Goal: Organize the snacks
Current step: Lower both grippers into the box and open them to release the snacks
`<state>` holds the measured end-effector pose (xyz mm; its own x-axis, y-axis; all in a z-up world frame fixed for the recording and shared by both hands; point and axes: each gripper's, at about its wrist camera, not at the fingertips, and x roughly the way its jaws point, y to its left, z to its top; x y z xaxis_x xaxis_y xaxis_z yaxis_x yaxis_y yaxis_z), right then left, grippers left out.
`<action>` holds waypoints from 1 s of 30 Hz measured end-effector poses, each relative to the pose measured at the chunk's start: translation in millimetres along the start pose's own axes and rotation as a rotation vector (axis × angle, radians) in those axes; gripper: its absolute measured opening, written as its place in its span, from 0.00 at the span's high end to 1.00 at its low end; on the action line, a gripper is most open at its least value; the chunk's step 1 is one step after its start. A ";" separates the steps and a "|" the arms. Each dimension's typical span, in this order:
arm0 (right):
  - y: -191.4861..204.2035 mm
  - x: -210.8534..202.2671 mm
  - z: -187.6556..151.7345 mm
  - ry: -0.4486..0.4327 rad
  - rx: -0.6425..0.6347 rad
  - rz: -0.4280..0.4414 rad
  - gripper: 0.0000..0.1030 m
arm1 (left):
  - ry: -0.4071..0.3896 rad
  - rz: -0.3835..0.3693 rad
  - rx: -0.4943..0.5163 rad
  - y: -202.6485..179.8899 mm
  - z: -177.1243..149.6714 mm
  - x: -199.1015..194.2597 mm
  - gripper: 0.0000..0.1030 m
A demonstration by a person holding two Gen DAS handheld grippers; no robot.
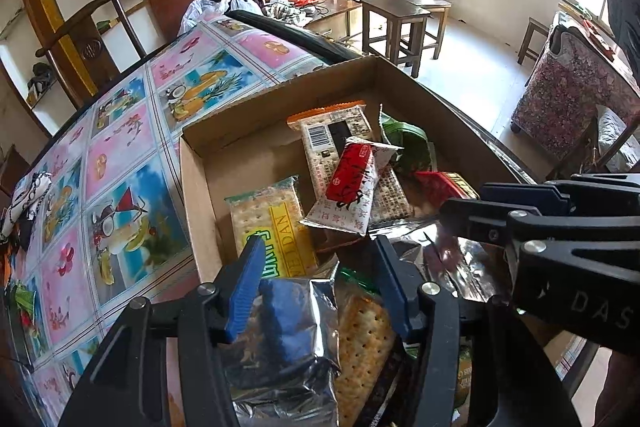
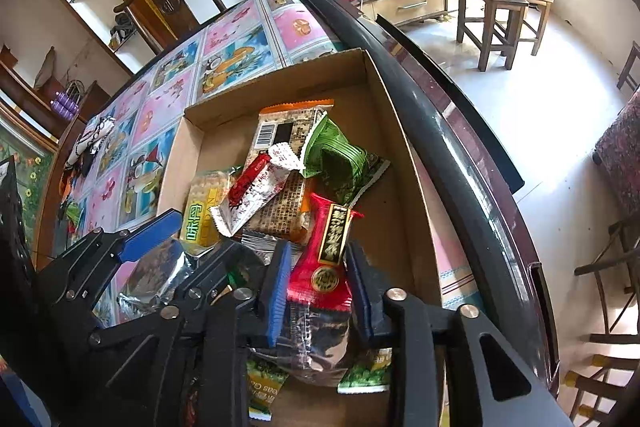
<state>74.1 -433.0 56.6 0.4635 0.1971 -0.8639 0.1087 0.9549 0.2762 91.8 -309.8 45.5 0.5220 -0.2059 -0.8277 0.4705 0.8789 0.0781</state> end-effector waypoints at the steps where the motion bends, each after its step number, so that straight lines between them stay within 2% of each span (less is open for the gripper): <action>1: 0.3 -2.0 -0.7 -0.003 0.001 0.001 0.66 | -0.003 0.000 0.004 -0.2 -0.2 -1.4 0.47; 10: 3.9 -9.9 -7.0 -0.008 0.008 0.003 0.62 | -0.015 0.002 0.016 -2.4 -4.2 -8.6 0.44; 13: 5.5 -12.8 -9.0 -0.009 0.011 0.004 0.56 | -0.019 -0.001 0.017 -1.6 -6.1 -12.4 0.43; 30: 14.4 -37.1 -28.9 -0.030 0.055 0.017 0.41 | -0.048 -0.014 0.024 3.8 -21.1 -36.3 0.36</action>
<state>33.0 -420.2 80.5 0.4920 0.2055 -0.8460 0.1484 0.9377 0.3142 59.7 -289.9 64.1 0.5487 -0.2392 -0.8011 0.4946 0.8654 0.0803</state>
